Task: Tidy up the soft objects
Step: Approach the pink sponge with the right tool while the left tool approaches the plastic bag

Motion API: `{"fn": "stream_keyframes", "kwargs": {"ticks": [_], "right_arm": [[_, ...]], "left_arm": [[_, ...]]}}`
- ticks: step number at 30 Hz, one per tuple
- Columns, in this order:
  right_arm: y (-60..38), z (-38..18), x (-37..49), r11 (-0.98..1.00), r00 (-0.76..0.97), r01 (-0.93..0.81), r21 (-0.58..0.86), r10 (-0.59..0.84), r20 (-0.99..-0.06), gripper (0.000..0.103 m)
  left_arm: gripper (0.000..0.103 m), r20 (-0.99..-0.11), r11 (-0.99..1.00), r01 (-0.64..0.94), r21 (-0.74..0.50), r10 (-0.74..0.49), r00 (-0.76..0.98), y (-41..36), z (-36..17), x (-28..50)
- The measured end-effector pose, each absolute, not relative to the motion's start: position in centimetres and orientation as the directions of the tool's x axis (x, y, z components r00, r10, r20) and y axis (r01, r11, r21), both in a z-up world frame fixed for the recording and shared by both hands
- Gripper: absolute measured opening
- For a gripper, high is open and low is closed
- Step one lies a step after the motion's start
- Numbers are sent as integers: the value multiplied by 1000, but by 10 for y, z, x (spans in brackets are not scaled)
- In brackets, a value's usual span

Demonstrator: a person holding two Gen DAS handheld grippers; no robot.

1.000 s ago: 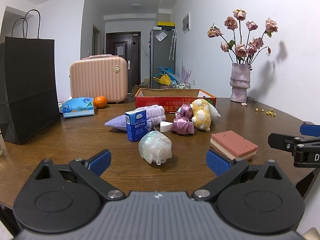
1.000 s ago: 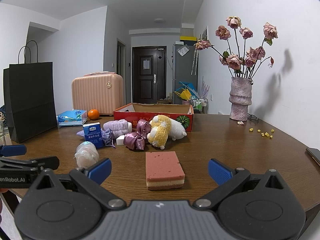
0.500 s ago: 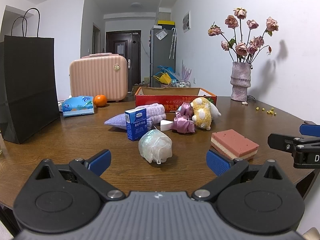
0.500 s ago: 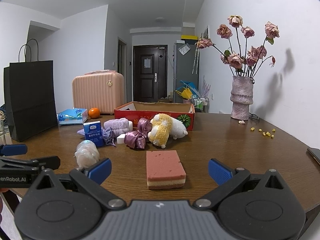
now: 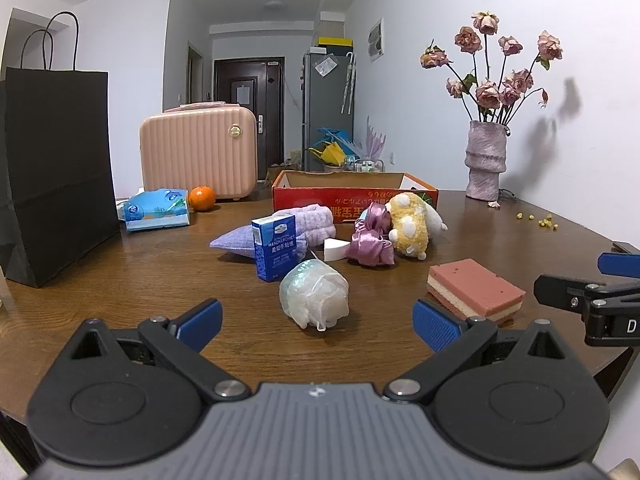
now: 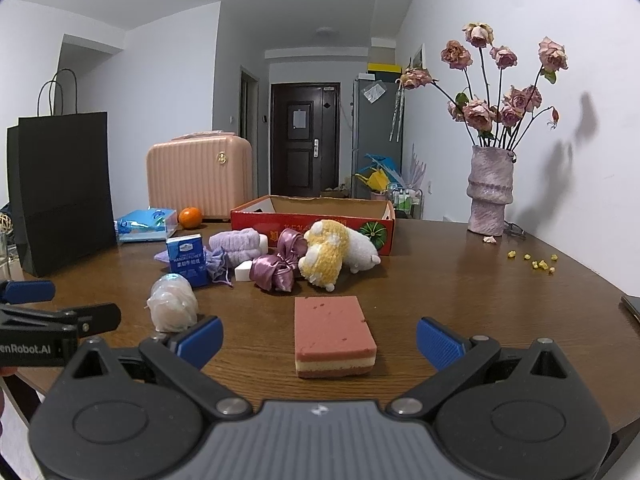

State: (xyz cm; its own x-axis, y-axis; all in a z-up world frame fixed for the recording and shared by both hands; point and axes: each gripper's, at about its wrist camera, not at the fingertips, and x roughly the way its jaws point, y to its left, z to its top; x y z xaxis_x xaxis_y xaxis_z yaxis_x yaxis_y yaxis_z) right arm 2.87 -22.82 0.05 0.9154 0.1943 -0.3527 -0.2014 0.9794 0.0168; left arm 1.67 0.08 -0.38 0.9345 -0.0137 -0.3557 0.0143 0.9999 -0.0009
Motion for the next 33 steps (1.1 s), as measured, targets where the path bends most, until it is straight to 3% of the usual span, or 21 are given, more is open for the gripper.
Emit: {"fn": "stream_keyframes", "kwargs": {"ticks": [33], "right_arm": [[-221, -22, 107, 976, 864, -216, -1, 190, -467, 102]], "left_arm": [[103, -446, 1000, -19, -5, 15, 895, 3, -20, 76]]}}
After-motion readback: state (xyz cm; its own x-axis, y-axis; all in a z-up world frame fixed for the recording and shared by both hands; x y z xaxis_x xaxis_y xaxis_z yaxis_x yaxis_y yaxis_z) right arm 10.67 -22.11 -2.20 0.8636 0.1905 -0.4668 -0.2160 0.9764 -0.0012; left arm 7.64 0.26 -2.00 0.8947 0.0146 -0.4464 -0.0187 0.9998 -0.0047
